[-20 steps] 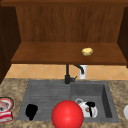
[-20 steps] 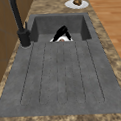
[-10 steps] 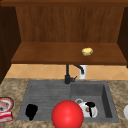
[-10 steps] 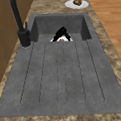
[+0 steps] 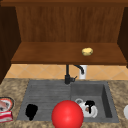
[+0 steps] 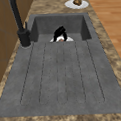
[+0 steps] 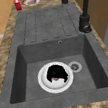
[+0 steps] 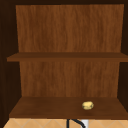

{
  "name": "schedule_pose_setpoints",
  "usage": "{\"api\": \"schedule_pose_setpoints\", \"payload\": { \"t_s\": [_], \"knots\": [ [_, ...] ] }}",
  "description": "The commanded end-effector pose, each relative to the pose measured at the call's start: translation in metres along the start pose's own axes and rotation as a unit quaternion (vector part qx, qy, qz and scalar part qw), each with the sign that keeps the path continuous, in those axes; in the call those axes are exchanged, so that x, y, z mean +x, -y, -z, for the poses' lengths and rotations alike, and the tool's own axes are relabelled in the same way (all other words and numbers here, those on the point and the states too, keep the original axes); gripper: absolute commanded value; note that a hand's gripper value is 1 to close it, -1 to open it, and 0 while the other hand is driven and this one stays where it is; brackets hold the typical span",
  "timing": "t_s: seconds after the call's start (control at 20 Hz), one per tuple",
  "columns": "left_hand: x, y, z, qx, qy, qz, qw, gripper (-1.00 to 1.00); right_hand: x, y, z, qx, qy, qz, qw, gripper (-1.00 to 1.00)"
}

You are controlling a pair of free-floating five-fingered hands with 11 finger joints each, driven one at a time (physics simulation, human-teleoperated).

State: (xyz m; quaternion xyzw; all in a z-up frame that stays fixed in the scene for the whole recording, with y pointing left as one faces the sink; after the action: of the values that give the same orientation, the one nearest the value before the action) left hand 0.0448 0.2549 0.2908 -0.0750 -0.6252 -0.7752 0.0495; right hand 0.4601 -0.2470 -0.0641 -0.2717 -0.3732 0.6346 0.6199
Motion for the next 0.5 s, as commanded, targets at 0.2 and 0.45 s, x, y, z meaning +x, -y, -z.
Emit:
{"api": "schedule_pose_setpoints", "payload": {
  "t_s": [0.2,0.45],
  "knots": [
    [0.0000,0.0000,0.0000,0.000,0.000,0.000,1.0000,0.00,0.0041,-0.0145,0.0152,-0.059,-0.011,-0.004,0.9982,1.00],
    [0.0000,0.0000,0.0000,0.000,0.000,0.000,1.0000,0.00,0.0034,-0.0171,0.0095,-0.109,-0.006,-0.001,0.9940,1.00]
  ]
}}
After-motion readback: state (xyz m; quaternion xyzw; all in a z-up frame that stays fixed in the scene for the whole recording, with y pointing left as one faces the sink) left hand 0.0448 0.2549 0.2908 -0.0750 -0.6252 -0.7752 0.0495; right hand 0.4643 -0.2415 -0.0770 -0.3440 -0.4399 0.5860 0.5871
